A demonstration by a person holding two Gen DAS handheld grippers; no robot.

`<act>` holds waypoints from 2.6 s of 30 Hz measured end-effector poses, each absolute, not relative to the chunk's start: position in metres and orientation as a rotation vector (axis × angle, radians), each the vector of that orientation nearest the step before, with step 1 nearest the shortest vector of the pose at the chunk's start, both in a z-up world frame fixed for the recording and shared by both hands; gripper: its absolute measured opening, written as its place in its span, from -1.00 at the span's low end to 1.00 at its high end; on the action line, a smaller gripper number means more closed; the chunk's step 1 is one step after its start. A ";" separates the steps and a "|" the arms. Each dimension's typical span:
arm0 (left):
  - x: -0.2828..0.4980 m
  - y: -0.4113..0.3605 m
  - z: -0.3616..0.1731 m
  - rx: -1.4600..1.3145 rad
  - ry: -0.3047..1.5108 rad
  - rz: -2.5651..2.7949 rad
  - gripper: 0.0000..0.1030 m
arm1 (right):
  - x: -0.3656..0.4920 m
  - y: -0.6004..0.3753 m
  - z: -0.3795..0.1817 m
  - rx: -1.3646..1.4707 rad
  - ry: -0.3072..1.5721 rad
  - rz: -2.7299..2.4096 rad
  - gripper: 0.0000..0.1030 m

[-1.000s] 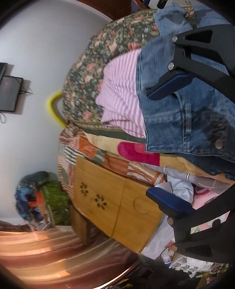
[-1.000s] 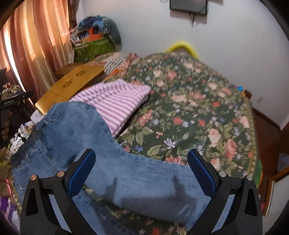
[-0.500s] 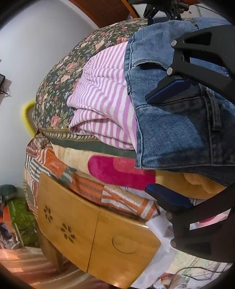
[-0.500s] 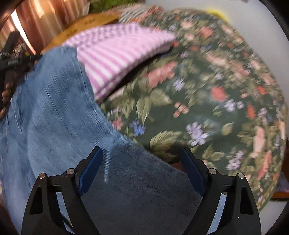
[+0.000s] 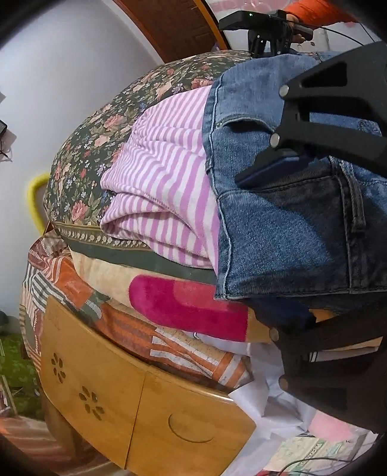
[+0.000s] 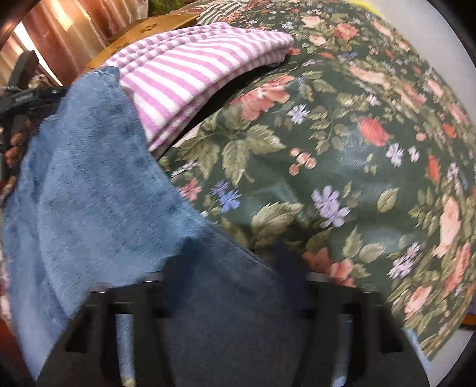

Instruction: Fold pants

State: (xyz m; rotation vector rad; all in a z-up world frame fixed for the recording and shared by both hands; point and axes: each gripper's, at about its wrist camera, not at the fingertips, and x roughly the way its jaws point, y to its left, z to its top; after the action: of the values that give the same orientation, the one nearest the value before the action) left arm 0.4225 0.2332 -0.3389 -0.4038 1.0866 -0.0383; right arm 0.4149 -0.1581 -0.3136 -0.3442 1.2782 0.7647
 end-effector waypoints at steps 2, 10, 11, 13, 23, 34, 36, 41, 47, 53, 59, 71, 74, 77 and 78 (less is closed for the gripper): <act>0.421 0.229 -0.333 -0.402 1.085 -0.060 -0.07 | 0.409 -0.161 -0.314 -0.330 1.293 0.781 -0.66; 0.408 0.211 -0.306 -0.316 1.028 -0.047 -0.52 | 0.396 -0.166 -0.306 -0.278 1.259 0.786 -0.83; 0.406 0.211 -0.302 -0.312 1.020 -0.048 -0.53 | 0.394 -0.169 -0.302 -0.265 1.252 0.783 -0.83; 0.401 0.208 -0.292 -0.293 1.000 -0.058 -0.54 | 0.390 -0.175 -0.291 -0.243 1.230 0.777 -0.84; 0.359 0.192 -0.234 -0.258 0.919 -0.087 -0.64 | 0.361 -0.190 -0.224 -0.168 1.063 0.733 -0.85; 0.288 0.184 -0.198 -0.299 0.876 -0.101 -0.96 | 0.299 -0.192 -0.187 -0.163 0.982 0.752 -0.85; 0.280 0.183 -0.196 -0.297 0.865 -0.097 -0.96 | 0.288 -0.193 -0.185 -0.165 0.977 0.760 -0.85; 0.255 0.181 -0.188 -0.287 0.841 -0.095 -0.96 | 0.265 -0.196 -0.183 -0.161 0.969 0.767 -0.85; 0.215 0.188 -0.190 -0.298 0.837 -0.065 -0.96 | 0.234 -0.200 -0.186 -0.146 0.959 0.778 -0.84; 0.176 0.190 -0.198 -0.306 0.837 -0.037 -0.95 | 0.204 -0.203 -0.193 -0.102 0.957 0.788 -0.84; 0.140 0.193 -0.213 -0.313 0.848 -0.006 -0.95 | 0.176 -0.211 -0.203 -0.051 0.962 0.785 -0.84; 0.101 0.197 -0.259 -0.328 0.915 0.056 -0.95 | 0.137 -0.216 -0.227 -0.038 0.978 0.738 -0.84; 0.095 0.197 -0.273 -0.318 0.941 0.074 -0.95 | 0.133 -0.220 -0.233 -0.022 0.986 0.728 -0.84; 0.090 0.196 -0.286 -0.319 0.960 0.089 -0.95 | 0.128 -0.222 -0.239 -0.021 0.993 0.717 -0.83; 0.090 0.196 -0.288 -0.320 0.961 0.092 -0.95 | 0.126 -0.221 -0.241 -0.025 0.994 0.714 -0.83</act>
State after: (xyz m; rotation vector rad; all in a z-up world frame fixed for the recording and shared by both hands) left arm 0.0895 0.1956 -0.2883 -0.3197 0.9614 0.0917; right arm 0.1256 -0.2209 -0.2409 -0.0250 0.9941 0.7137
